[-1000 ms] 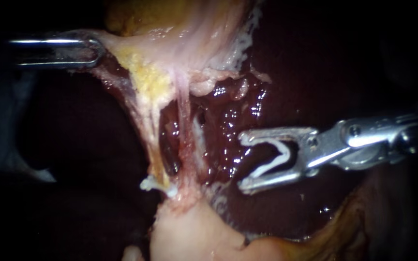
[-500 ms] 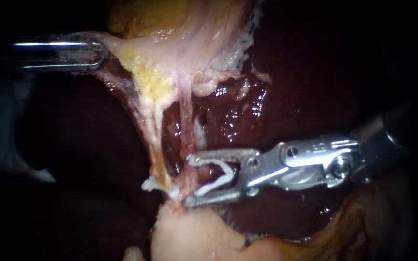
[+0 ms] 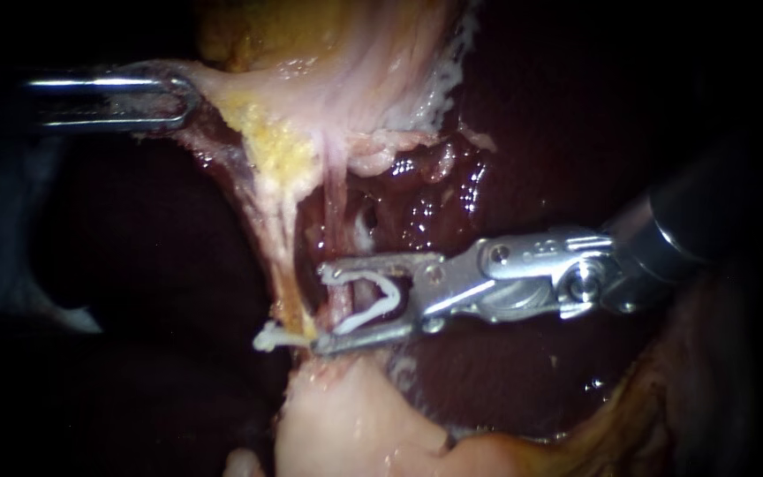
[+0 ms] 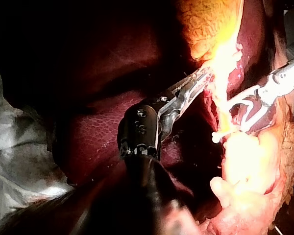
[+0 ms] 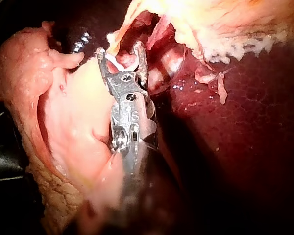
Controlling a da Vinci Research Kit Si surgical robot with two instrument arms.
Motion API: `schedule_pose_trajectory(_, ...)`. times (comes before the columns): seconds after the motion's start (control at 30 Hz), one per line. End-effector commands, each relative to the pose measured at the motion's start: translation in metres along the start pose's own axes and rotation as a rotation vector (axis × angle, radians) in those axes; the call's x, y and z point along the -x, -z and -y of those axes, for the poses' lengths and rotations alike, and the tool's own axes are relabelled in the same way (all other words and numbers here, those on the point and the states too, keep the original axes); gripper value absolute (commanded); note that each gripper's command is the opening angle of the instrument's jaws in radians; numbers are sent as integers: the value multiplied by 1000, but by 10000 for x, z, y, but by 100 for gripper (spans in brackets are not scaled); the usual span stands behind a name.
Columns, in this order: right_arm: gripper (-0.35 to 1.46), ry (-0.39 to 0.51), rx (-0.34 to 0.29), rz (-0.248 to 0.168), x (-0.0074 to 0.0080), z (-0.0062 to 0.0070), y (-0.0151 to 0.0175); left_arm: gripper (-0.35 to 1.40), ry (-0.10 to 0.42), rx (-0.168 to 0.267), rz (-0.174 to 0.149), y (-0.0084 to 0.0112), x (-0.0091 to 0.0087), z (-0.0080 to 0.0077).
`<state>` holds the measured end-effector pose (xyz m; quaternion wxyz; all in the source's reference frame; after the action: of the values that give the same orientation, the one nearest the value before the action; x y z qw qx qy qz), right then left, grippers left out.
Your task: Clipping second clip left tube
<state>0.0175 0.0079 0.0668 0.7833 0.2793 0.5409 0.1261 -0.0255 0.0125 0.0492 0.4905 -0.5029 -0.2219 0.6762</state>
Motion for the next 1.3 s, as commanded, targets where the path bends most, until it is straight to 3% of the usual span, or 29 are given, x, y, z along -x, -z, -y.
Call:
schedule_pose_trajectory(0.03, 50, -5, -4, 0, 0, -1, -2, -35, 0, 0, 0, 0, 0, 0)
schedule_pose_trajectory(0.43, 49, -30, -56, -18, -8, 2, -41, -35, -1, -1, -1, -2, 1, 0)
schedule_pose_trajectory(0.67, 49, -36, -77, -26, -12, 12, -55, -35, -1, -1, -1, -2, 1, -1)
schedule_pose_trajectory(1.3, 48, -37, -175, -55, -33, 72, -72, -35, -1, -1, -1, -2, 2, 0)
